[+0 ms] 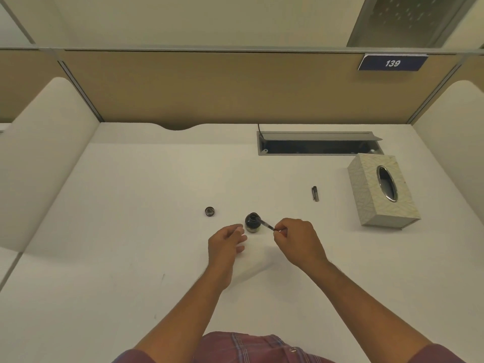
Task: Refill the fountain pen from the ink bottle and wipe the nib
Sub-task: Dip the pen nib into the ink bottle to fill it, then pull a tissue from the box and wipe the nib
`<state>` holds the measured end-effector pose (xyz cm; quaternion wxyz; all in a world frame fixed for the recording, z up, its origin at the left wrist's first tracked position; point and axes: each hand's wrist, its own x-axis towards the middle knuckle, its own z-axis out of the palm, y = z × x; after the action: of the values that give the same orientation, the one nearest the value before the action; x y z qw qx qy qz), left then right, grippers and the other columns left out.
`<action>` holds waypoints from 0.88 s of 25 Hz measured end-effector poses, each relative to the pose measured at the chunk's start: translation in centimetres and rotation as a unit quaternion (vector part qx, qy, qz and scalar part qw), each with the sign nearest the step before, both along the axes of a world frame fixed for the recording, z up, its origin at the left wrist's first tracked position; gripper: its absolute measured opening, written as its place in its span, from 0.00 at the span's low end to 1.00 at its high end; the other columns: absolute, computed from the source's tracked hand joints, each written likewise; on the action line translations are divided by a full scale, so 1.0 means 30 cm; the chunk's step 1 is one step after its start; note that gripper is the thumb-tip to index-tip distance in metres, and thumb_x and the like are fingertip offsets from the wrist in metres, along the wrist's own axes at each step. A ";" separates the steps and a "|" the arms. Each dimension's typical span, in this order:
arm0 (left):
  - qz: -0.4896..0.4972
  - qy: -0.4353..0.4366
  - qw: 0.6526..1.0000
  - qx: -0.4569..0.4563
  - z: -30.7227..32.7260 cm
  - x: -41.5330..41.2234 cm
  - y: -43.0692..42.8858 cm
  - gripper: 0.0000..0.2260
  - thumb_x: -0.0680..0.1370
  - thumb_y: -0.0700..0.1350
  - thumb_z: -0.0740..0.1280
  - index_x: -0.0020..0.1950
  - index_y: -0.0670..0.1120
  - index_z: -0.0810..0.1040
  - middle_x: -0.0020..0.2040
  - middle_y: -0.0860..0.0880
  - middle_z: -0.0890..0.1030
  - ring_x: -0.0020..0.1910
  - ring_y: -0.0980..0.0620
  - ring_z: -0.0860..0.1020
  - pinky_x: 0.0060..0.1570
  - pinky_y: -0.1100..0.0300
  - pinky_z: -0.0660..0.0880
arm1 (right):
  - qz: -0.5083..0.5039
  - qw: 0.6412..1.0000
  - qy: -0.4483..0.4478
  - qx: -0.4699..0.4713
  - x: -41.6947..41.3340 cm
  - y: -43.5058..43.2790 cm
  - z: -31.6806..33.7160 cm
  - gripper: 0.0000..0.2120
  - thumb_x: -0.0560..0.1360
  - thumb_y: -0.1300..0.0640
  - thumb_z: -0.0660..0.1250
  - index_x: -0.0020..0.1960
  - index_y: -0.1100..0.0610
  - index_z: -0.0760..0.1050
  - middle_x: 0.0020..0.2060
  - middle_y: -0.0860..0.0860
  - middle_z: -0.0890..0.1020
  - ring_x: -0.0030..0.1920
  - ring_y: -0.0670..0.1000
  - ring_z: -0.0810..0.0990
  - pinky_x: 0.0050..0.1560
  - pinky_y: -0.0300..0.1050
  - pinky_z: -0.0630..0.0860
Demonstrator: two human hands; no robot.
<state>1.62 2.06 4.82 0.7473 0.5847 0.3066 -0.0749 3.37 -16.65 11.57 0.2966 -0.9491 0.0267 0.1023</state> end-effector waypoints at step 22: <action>-0.098 -0.022 0.979 -0.176 0.118 0.118 -0.480 0.11 0.86 0.40 0.67 0.65 0.38 0.83 0.62 0.38 0.87 0.62 0.40 0.87 0.65 0.44 0.80 | -0.276 0.920 -0.037 0.276 -0.090 -0.420 0.018 0.06 0.78 0.60 0.70 0.46 0.49 0.81 0.39 0.46 0.88 0.41 0.49 0.86 0.44 0.44 0.78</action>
<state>5.15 -12.35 8.35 0.8342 0.4725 0.2136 -0.1875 0.67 -29.24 12.10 0.5639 -0.7879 0.2470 -0.0156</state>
